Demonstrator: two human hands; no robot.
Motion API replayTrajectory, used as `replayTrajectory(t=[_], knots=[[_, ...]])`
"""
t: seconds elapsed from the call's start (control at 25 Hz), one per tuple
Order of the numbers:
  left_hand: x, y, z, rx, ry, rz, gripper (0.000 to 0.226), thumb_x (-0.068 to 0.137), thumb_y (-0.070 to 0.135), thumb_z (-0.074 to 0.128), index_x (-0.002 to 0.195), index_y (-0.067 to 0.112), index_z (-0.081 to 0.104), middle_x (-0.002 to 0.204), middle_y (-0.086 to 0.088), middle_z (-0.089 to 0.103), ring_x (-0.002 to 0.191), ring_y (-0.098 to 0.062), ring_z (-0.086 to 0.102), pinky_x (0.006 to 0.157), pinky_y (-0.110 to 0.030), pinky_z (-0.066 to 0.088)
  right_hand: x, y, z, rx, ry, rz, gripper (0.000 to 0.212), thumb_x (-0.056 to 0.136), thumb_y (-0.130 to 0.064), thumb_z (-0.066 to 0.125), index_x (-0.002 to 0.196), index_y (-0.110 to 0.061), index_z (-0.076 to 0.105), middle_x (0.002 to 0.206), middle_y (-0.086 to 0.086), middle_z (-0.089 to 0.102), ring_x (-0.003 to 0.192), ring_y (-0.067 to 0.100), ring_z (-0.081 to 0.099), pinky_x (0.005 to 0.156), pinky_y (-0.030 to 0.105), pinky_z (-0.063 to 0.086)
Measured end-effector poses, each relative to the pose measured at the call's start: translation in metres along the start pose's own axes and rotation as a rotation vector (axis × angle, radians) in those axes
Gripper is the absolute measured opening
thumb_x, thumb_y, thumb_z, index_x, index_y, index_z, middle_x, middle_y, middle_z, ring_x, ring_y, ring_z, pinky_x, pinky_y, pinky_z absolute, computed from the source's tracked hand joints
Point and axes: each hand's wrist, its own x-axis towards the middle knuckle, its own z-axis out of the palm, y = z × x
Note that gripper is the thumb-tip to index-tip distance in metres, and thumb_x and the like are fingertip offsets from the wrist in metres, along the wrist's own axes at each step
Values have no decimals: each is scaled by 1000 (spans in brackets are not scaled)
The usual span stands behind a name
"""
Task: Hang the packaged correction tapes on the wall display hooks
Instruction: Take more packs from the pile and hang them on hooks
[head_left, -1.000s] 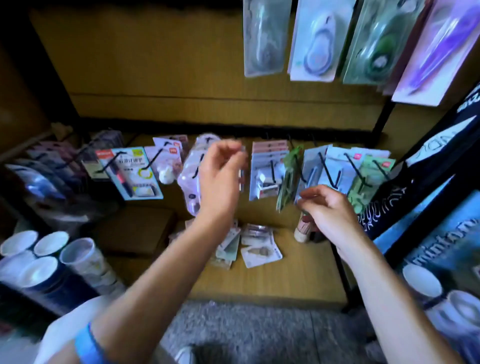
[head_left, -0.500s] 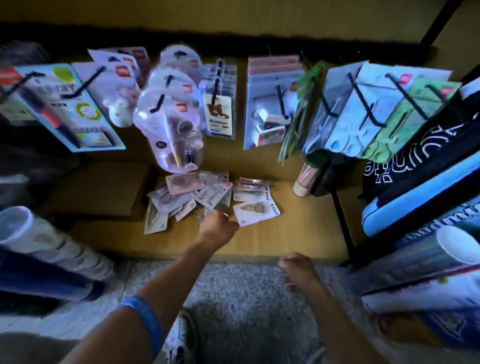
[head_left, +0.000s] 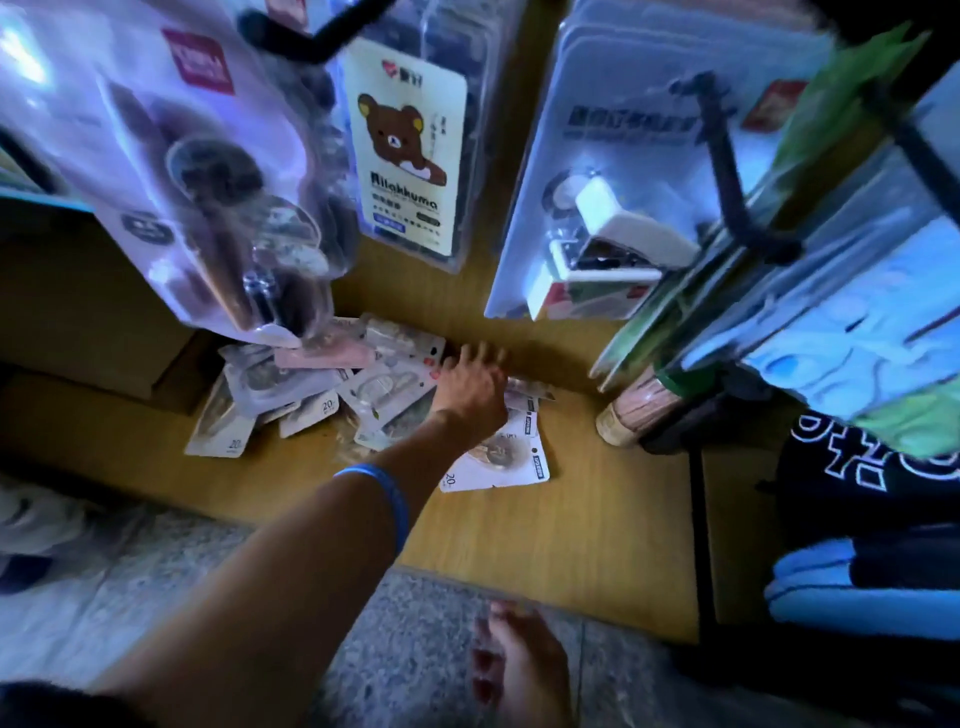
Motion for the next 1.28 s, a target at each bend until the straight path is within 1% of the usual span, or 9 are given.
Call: replayTrajectory(t=[0.12, 0.24, 0.52, 0.68, 0.8, 0.88, 1.0, 1.12, 1.28], knots=[[14, 2, 29, 99, -139, 28, 78, 84, 20, 62, 151, 18, 22, 153, -14, 26, 133, -38, 34, 109, -47, 33, 13, 15, -7, -30, -42, 16, 19, 93, 17, 47, 83, 5, 57, 64, 23, 66, 59, 25, 55, 46, 26, 41], [17, 1, 36, 206, -157, 26, 81, 90, 24, 62, 155, 14, 15, 151, -20, 29, 132, -42, 35, 110, -48, 32, 20, 17, -16, -16, -45, 63, 9, 93, 10, 52, 92, 7, 61, 62, 22, 67, 75, 35, 61, 57, 32, 46], [0, -1, 31, 198, -130, 41, 46, 97, 21, 43, 141, 10, 41, 134, -14, 56, 123, -36, 46, 96, -39, 42, 4, -1, -2, 125, -24, 109, 10, 92, -1, 58, 90, -6, 66, 66, 12, 71, 53, 25, 56, 56, 28, 39], [-38, 3, 23, -111, -56, -53, 42, 92, 20, 46, 134, 12, 43, 124, -14, 61, 115, -36, 55, 85, -39, 49, -7, -17, 0, 205, 1, 65, 14, 95, -2, 56, 89, -11, 64, 79, 15, 68, 57, 23, 59, 50, 25, 43], [-92, 15, -6, -327, -28, -103, 38, 83, 25, 55, 120, 15, 48, 111, -12, 68, 105, -36, 63, 78, -38, 51, -29, -37, 0, 267, 18, -97, 21, 91, -2, 62, 103, -19, 61, 84, 14, 65, 62, 23, 62, 52, 28, 41], [-136, 22, -35, -328, 0, -17, 43, 80, 28, 56, 121, 17, 49, 109, -12, 69, 103, -38, 64, 77, -39, 51, -55, -56, 1, 223, -14, -260, 32, 89, -15, 68, 114, -31, 57, 102, 0, 69, 90, 24, 67, 62, 33, 45], [-180, 27, -80, -234, -7, 88, 50, 80, 36, 56, 127, 19, 51, 112, -13, 70, 104, -38, 66, 80, -39, 53, -104, -81, 0, 140, -126, -417, 31, 90, -29, 67, 114, -40, 52, 116, -15, 66, 104, 10, 63, 84, 37, 49], [-218, 34, -130, 35, -170, 241, 51, 87, 43, 54, 125, 10, 56, 121, -16, 66, 109, -36, 63, 83, -37, 50, -155, -96, -3, 105, -134, -405, 52, 85, -40, 70, 131, -36, 46, 122, -9, 63, 102, 16, 64, 89, 43, 51], [-255, 31, -226, -404, -199, 132, 39, 85, 33, 66, 114, 9, 58, 113, -14, 66, 108, -31, 63, 78, -30, 45, -213, -108, 7, 314, -322, -485, 49, 82, -39, 73, 128, -32, 56, 113, -1, 73, 96, 23, 72, 80, 47, 57]])
